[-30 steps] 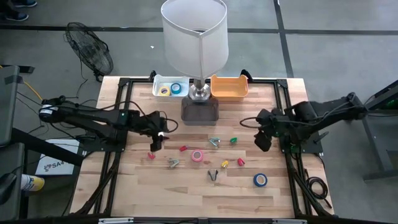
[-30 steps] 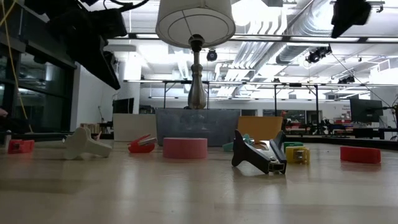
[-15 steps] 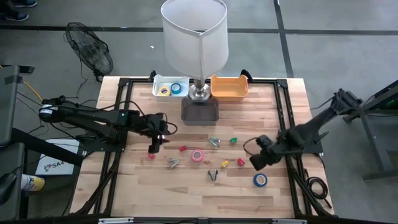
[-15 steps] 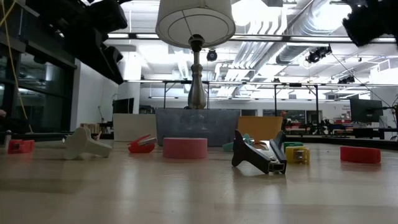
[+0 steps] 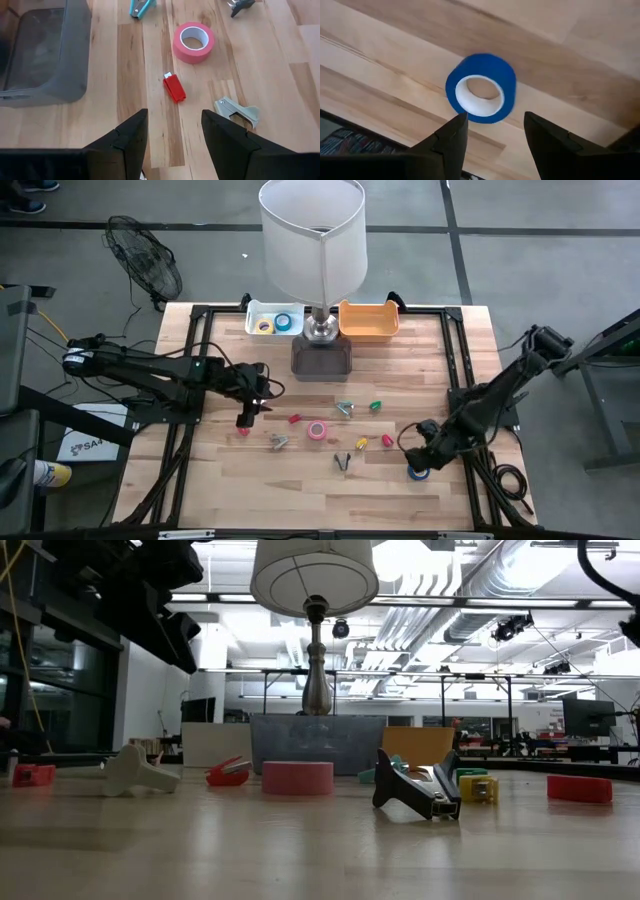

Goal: Pick and place Stapler, Stapler remover, tape
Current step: Put the blue tape into the white bin

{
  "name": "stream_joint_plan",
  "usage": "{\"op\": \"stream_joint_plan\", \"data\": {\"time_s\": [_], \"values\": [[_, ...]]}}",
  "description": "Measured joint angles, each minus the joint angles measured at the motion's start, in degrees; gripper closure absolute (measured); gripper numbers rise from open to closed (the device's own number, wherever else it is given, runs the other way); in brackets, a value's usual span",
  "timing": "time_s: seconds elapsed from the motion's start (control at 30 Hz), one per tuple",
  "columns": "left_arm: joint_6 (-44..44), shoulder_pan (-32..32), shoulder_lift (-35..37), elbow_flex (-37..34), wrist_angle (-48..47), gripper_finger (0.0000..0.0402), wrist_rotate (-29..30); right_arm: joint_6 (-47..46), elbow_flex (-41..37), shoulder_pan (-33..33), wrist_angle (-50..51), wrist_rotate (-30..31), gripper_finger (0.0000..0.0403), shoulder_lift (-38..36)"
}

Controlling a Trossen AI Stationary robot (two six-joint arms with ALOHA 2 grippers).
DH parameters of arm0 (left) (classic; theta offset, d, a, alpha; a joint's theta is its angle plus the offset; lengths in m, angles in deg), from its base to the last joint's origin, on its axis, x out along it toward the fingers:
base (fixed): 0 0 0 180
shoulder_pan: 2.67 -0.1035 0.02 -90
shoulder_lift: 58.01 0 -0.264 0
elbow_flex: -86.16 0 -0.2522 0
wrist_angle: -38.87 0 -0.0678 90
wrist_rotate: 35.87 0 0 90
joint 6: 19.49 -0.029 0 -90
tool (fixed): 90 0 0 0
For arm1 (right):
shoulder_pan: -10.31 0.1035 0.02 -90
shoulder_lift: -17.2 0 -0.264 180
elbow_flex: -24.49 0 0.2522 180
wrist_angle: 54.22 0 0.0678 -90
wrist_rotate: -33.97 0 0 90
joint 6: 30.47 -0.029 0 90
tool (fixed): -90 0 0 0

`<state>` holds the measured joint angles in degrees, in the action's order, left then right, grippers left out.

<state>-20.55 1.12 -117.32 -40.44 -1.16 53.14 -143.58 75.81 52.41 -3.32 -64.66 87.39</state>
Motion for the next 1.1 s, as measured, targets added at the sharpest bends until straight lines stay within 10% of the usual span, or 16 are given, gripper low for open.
{"op": "stream_joint_plan", "data": {"time_s": [0.53, 1.1], "values": [[0.0, 0.0, 0.0, 0.0, 0.0, 0.0220, -0.2, -5.3, 0.0, 0.4, -2.4, -2.0, 0.0223, 12.7], [1.2, 0.0, 0.0, 0.0, 0.0, 0.0220, -0.5, -1.7, 3.2, -0.1, 0.6, 1.4, 0.0374, 12.9]]}}
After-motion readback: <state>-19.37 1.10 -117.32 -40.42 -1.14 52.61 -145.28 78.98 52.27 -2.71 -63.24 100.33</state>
